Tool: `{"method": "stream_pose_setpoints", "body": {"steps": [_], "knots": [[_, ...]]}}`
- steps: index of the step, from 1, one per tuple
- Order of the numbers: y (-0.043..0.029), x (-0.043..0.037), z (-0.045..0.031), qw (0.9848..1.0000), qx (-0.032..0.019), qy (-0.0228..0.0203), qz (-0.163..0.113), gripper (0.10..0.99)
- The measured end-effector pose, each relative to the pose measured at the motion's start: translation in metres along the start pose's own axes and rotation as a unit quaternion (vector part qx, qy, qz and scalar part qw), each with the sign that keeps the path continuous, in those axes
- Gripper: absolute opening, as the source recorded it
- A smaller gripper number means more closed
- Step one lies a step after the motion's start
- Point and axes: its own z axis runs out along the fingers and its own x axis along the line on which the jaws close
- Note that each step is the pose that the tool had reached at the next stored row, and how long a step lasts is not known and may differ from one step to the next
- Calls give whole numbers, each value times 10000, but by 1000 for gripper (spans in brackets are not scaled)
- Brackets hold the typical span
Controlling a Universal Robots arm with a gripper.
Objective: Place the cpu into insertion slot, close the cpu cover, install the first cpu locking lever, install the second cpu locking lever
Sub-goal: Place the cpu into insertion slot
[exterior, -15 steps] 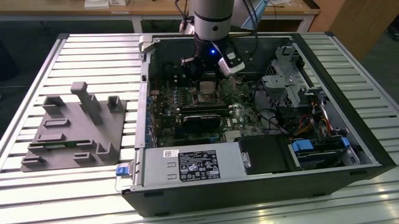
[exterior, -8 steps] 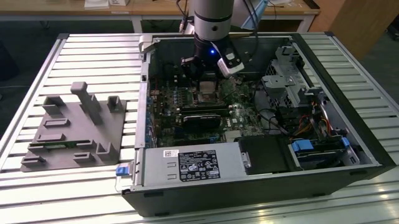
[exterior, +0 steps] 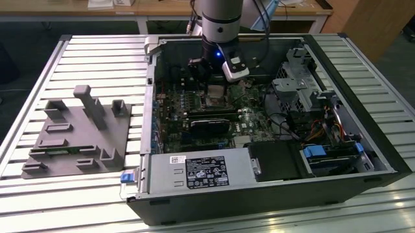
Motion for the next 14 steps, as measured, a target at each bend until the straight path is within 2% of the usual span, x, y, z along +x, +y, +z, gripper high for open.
{"method": "stream_pose_setpoints", "body": {"steps": [4, 7, 11, 14], "knots": [[0, 0, 5, 9994, 11, -15, 357, 541], [0, 0, 9, 9980, 19, -26, 628, 541], [0, 0, 12, 9952, 33, -41, 976, 541], [-1, 0, 14, 9924, 44, -53, 1225, 541]]}}
